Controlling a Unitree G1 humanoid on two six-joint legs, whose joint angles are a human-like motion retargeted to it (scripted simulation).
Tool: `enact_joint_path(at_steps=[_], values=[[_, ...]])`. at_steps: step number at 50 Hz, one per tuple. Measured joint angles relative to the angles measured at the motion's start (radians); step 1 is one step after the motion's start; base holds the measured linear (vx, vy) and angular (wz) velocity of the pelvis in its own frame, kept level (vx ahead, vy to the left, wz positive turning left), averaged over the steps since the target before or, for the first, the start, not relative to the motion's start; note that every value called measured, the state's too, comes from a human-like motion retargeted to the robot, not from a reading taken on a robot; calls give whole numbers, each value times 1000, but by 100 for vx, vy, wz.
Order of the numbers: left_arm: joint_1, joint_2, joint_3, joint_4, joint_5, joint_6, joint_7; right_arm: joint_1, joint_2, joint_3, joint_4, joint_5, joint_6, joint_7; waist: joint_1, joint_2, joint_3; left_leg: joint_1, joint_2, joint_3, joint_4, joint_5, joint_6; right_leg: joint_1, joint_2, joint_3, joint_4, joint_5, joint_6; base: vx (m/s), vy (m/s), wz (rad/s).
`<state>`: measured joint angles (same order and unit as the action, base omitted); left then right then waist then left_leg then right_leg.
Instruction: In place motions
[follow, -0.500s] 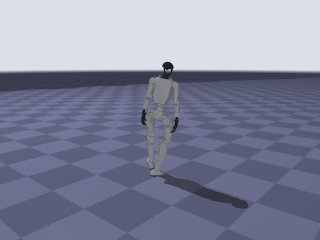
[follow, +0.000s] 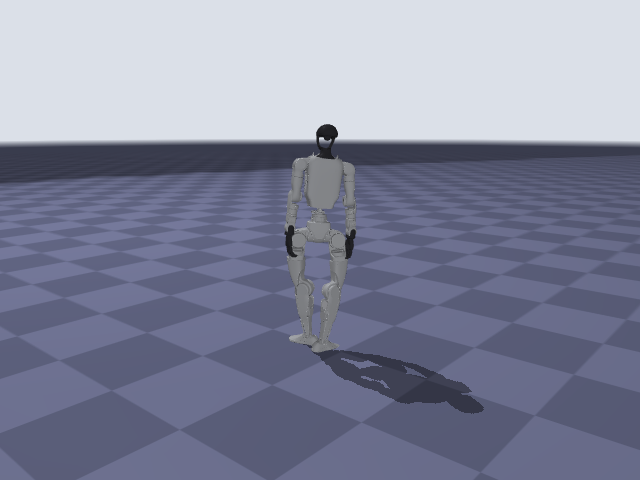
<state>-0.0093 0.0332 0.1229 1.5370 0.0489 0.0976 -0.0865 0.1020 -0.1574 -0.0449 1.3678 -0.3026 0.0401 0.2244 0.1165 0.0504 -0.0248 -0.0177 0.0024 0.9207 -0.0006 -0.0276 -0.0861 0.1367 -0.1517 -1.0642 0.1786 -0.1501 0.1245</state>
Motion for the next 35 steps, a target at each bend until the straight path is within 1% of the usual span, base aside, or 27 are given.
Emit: enact_joint_path(at_steps=[5, 10, 13, 14, 18, 20, 22, 25, 28, 31, 35], values=[[-3, 7, 30, 14, -19, 12, 0, -10, 14, 25, 6, -20, -4, -4, 41, -18, -1, 8, -11, -27, 0, -28, 6, 17, -4, -2, 0, 6, 12, 31, 7, 8], [8, 20, 67, 14, -41, 14, 5, -8, 23, 59, 10, -52, -14, 3, 40, -37, -37, 2, -16, -51, 3, -56, 11, 29, 0, -32, -10, 27, 34, 36, 3, 29], [1, 31, 78, 6, -39, 17, 6, -15, 25, 71, 16, -55, -15, 6, 35, -45, -38, 3, -16, -88, 6, -74, 17, 39, 2, -48, 6, 41, 41, 32, 2, 46], [-3, 34, 79, 4, -38, 17, 6, -18, 25, 73, 18, -55, -14, 7, 31, -44, -34, 7, -14, -104, 7, -79, 20, 42, 2, -32, 20, 46, 34, 28, -1, 65], [-24, 44, 70, -3, -32, 23, -7, -22, 23, 72, 33, -51, -9, 3, -13, -24, -26, 13, 8, -178, 15, -90, 37, 43, -8, 114, 124, 71, 5, 31, 2, 116], [-37, 44, 59, -2, -27, 27, -13, -17, 20, 64, 45, -43, -6, 0, -45, -8, -27, 5, 22, -247, 25, -91, 50, 34, -4, 207, 179, 75, -30, 32, 5, 173], [-51, 45, 41, -4, -25, 24, -14, -11, 18, 55, 61, -29, -3, -4, -69, 1, -22, -3, 27, -321, 34, -90, 63, 15, 9, 306, 227, 62, -40, 29, 2, 182], [-73, 50, 5, -16, -14, 22, -24, -10, 17, 45, 85, -13, 3, -5, -94, 4, -2, -10, 26, -431, 46, -84, 80, -62, 56, 537, 311, 26, -26, 23, -4, 184], [-82, 58, -23, -33, 0, 17, -31, -14, 19, 50, 91, -18, 11, -3, -108, -1, 15, -25, 25, -522, 63, -80, 90, -122, 113, 701, 335, 5, -32, 18, -11, 157], [-92, 71, -40, -37, 7, 14, -37, -22, 22, 64, 68, -25, 12, -1, -126, -9, 37, -45, 17, -608, 79, -74, 100, -158, 146, 774, 297, -6, -47, 8, -16, 145], [-100, 86, -36, -21, 16, 19, -39, -34, 26, 79, 22, -31, 5, 2, -143, -33, 64, -62, -12, -708, 84, -62, 107, -220, 157, 863, 215, -18, -26, 3, -19, 134]])
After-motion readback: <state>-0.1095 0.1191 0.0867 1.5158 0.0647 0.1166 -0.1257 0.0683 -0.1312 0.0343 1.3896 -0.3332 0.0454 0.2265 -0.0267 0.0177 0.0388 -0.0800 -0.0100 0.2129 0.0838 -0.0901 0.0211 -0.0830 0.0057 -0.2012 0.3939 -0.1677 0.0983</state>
